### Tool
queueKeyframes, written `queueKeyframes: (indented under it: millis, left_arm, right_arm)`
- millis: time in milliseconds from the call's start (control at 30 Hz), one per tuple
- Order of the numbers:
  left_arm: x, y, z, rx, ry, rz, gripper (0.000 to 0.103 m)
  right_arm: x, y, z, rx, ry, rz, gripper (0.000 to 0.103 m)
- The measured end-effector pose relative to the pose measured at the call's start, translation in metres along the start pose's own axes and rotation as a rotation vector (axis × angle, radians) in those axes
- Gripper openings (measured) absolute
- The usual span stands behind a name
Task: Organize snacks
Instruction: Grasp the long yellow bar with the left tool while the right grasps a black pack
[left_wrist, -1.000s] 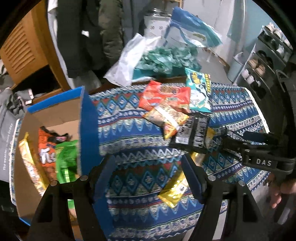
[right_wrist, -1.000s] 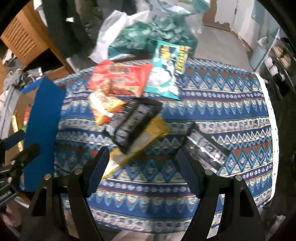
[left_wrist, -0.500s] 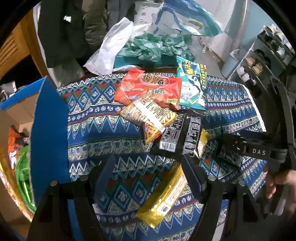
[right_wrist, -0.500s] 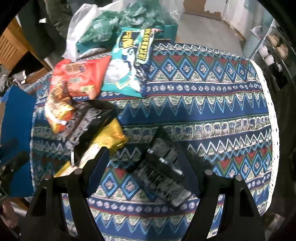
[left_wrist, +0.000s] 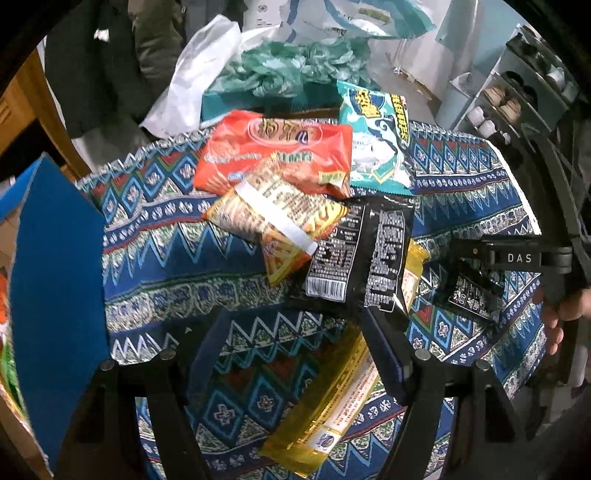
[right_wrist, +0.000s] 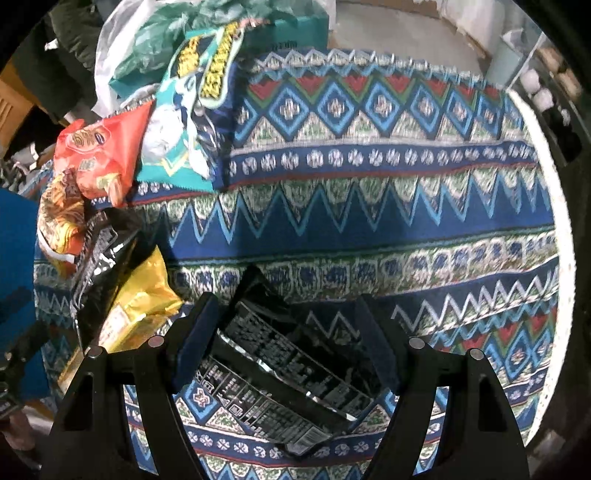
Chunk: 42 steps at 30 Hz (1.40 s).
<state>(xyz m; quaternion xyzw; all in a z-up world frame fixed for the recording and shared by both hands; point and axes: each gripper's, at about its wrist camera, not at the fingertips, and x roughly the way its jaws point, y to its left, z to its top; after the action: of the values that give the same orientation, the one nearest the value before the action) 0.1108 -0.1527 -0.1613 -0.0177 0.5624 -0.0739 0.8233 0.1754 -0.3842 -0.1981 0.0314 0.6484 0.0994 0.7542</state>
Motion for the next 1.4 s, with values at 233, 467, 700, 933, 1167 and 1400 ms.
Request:
queueKeyframes:
  millis: [233,467,700,933,1167,1400]
  left_arm:
    - [0.010,-0.005,-0.011,-0.008,0.036,-0.023,0.076]
    - [0.011,-0.008,-0.022,-0.006,0.058,-0.026,0.076]
    - [0.011,-0.013,-0.032,0.009,0.075,-0.025,0.076]
    - [0.008,-0.016,-0.038,0.019,0.076,-0.022,0.076]
    - [0.007,-0.013,-0.039,0.014,0.075,-0.027,0.076]
    - [0.011,-0.019,-0.041,0.034,0.088,-0.032,0.076]
  right_arm:
    - [0.000,0.001,-0.019,-0.021,0.051,0.035,0.077]
    - [-0.002,-0.011,-0.051,0.045,0.127,0.029,0.078]
    - [-0.013,-0.041,-0.077,0.143,0.135,0.020,0.079]
    - [-0.022,-0.076,-0.083,0.237,0.099,0.009,0.079]
    - [-0.035,-0.096,-0.096,0.258,0.075,0.038,0.079]
    - [-0.033,-0.081,-0.124,0.190,0.139,0.035,0.079]
